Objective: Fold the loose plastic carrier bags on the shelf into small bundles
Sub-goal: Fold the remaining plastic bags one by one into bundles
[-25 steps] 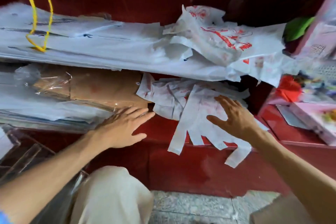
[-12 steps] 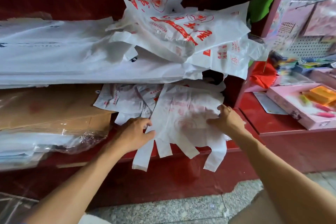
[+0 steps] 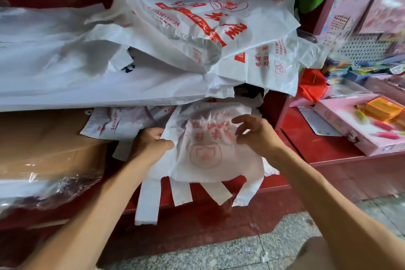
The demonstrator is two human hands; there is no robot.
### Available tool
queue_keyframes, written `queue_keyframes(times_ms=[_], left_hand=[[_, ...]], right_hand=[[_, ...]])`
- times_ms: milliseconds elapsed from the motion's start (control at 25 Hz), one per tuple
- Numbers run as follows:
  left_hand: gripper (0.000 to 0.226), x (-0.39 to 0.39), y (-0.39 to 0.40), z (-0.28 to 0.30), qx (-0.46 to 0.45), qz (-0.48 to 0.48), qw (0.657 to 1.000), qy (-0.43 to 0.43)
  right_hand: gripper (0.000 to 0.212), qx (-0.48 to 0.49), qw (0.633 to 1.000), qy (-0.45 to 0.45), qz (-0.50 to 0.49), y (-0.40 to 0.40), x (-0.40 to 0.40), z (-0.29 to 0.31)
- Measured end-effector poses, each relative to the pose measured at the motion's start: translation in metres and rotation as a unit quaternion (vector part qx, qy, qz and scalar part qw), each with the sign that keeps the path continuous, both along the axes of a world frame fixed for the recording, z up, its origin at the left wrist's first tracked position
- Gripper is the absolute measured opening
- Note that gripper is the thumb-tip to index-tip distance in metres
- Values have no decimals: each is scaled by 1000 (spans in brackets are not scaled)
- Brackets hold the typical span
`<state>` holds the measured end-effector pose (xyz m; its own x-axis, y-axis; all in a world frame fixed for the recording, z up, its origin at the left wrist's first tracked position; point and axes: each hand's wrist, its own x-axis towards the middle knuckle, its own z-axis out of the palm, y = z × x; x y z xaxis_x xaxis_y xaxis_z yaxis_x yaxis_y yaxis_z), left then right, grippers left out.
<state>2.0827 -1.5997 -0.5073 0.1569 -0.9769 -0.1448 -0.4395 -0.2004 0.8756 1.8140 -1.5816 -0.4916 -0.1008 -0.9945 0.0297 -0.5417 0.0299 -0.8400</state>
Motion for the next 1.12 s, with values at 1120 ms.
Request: queue_keyframes(times_ms=[1120], left_hand=[[12, 38, 61, 38, -126, -7, 952, 279]], right_hand=[[16, 13, 835, -549, 41, 32, 14, 24]])
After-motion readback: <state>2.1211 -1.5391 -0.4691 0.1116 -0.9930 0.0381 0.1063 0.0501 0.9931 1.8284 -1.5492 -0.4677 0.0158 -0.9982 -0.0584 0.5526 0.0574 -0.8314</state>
